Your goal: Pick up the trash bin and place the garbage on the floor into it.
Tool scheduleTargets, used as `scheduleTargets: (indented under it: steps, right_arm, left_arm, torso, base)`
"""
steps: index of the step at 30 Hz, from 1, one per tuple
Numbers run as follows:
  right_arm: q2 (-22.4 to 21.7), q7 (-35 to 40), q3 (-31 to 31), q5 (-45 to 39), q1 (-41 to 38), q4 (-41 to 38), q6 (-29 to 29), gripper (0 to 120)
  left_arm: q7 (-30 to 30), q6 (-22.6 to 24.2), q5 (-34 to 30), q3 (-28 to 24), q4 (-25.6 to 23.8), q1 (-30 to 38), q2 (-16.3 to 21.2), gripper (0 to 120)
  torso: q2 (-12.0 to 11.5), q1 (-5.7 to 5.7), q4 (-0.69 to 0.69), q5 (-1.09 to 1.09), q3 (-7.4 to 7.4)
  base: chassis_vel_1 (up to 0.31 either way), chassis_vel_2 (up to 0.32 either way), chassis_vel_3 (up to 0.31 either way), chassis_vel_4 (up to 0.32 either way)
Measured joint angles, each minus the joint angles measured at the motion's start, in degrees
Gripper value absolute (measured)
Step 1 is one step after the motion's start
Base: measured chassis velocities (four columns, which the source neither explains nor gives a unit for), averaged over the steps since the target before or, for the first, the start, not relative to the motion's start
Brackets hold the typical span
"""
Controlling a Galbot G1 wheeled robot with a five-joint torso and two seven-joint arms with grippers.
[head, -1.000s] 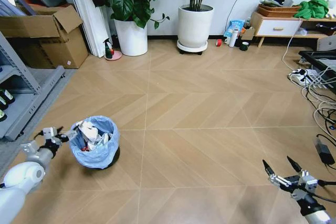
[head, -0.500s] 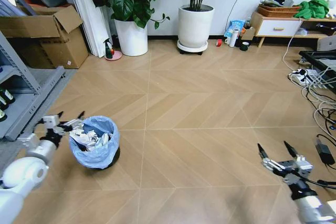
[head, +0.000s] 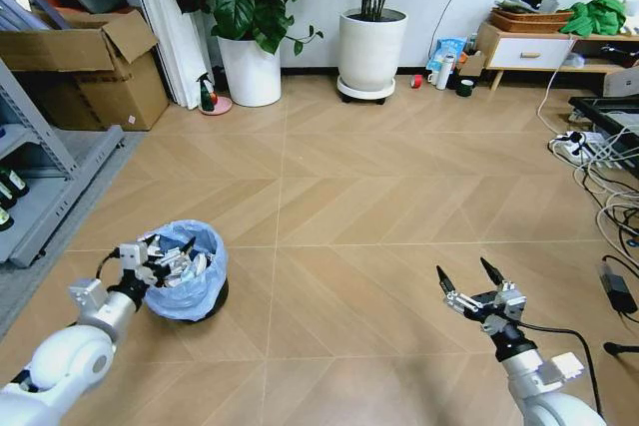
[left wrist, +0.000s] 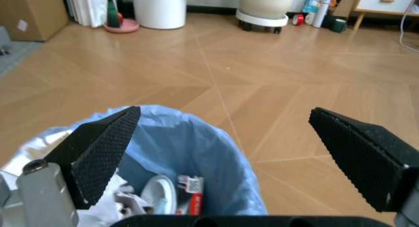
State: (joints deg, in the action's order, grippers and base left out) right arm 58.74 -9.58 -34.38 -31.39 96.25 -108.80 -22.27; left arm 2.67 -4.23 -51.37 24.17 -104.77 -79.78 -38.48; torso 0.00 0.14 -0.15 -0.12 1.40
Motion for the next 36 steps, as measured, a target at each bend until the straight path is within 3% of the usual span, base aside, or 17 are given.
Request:
scheduleTargets:
  steps: [5,36]
  right_arm:
    - [-2.2,0.8,1.4,-0.6,-0.9,0.1,-0.2,100]
    - [-2.1,0.7,1.2,-0.7,-0.9,0.2,-0.3,100]
  left_arm:
    - [0.2,0.2,0.2,-0.8,0.0,0.6,-0.3,100]
    - [0.2,0.2,0.2,-0.8,0.2,0.8,-0.3,100]
  torso:
    - [0.0,0.00,0.00,0.01,0.00]
    - [0.0,0.00,0.01,0.01,0.00]
  base:
    - [0.000,0.000,0.000,0.000]
    - [0.000,0.000,0.000,0.000]
